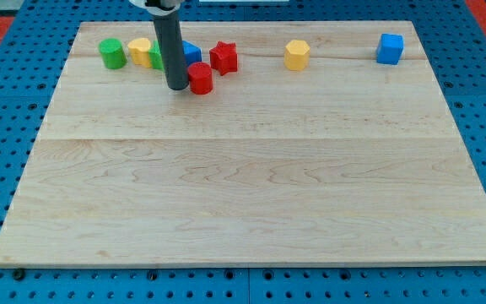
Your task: Move the red circle to the right of the red star
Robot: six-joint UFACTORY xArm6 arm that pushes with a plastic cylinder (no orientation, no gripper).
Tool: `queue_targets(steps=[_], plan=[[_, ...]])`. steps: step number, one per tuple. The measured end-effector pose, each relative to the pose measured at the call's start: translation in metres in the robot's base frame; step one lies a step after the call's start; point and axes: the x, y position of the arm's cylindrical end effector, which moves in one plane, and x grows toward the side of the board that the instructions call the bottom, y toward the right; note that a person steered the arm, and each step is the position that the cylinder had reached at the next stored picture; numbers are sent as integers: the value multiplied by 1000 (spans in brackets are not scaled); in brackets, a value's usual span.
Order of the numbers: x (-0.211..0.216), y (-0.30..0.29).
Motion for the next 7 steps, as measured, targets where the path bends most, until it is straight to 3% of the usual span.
queue_targets(steps=[4,5,7], plan=[[-5,108],[-27,116],[14,151]])
